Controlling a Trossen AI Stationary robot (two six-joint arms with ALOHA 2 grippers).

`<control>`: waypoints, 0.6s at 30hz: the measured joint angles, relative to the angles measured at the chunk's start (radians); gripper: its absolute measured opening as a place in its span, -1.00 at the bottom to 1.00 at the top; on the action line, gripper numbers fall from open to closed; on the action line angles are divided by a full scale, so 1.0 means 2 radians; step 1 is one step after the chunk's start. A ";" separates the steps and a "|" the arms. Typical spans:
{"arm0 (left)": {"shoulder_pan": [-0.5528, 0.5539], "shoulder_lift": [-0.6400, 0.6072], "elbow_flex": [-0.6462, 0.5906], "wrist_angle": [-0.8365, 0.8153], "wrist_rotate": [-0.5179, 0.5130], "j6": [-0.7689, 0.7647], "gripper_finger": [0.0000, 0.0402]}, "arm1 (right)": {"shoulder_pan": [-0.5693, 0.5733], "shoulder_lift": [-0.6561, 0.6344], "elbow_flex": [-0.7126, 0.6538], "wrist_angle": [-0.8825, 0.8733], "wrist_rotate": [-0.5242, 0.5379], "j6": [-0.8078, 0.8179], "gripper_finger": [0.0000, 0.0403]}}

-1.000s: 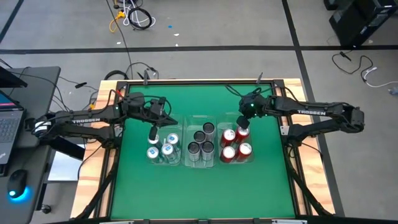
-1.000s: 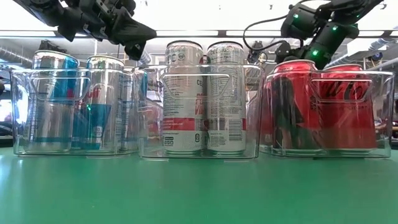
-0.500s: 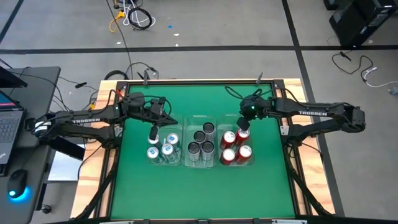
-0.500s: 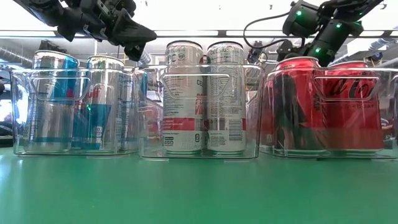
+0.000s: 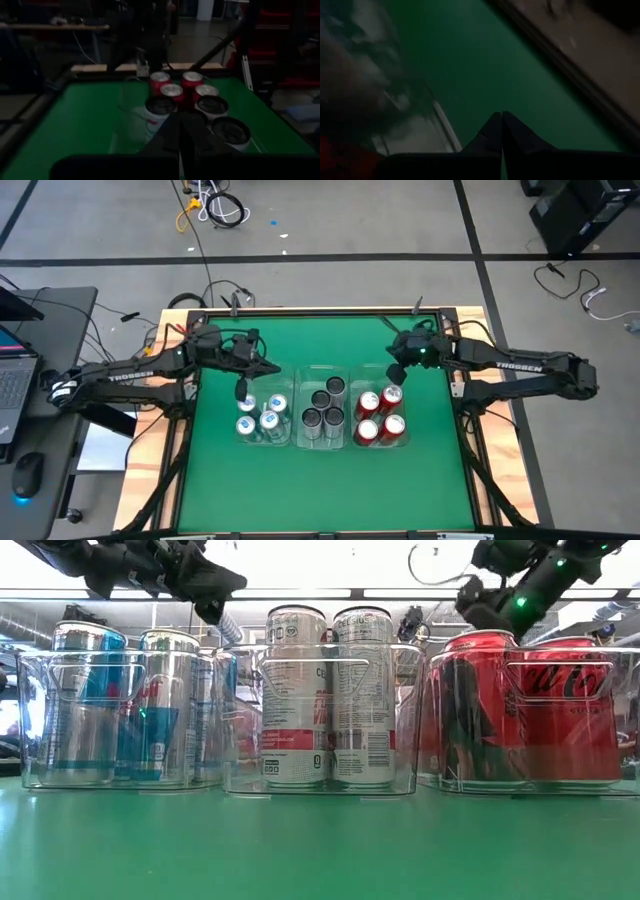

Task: Sort soda cans
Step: Return to Home Position

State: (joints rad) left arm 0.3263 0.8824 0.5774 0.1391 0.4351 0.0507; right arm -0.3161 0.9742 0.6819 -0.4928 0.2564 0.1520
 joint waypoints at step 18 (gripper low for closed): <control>0.053 -0.061 -0.108 0.156 0.002 -0.003 -1.00 | -0.022 -0.048 -0.129 0.319 -0.230 -0.124 -1.00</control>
State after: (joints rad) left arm 0.4319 0.7595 0.3605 0.4515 0.4389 0.0444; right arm -0.3598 0.8774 0.4231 0.1450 -0.2028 -0.0964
